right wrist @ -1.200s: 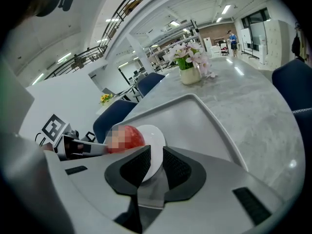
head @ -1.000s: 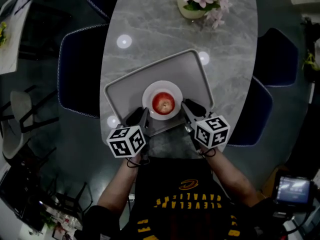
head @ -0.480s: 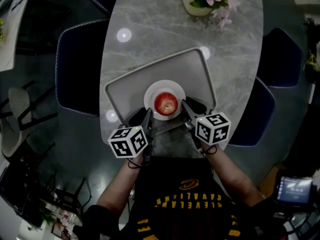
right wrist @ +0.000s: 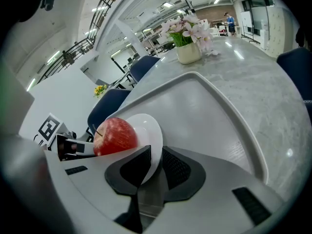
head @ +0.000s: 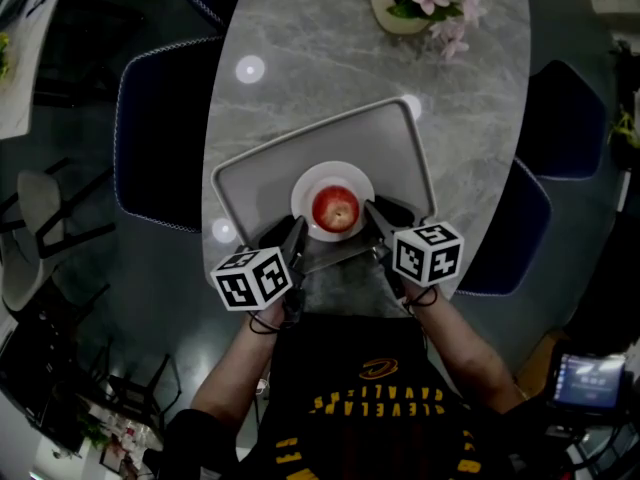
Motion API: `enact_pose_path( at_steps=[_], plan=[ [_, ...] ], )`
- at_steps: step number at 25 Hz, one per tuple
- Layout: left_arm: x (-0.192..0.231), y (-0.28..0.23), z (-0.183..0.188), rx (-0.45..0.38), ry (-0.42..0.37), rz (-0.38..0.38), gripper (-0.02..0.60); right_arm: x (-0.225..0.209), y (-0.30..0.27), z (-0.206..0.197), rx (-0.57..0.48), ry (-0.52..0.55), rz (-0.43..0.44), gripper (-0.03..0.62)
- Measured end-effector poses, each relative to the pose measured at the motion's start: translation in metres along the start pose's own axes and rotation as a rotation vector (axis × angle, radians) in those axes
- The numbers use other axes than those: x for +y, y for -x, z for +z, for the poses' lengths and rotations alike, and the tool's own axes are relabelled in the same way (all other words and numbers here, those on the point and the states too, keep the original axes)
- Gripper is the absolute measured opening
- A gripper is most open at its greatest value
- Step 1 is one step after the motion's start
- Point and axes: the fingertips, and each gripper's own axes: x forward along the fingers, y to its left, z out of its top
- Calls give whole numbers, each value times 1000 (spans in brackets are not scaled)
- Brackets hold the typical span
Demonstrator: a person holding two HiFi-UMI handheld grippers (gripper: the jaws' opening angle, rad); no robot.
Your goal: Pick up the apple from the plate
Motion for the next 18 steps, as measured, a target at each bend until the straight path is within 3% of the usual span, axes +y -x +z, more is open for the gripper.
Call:
enact_pose_path(
  at_steps=[9, 12, 18],
  plan=[
    [2, -1, 1, 11, 24, -9, 95, 7, -4, -2, 23, 1, 21, 78],
    [6, 1, 1, 13, 33, -1, 56, 7, -4, -2, 25, -1, 19, 68],
    [8, 1, 1, 15, 55, -5, 50, 6, -5, -2, 25, -64, 38, 52]
  ],
)
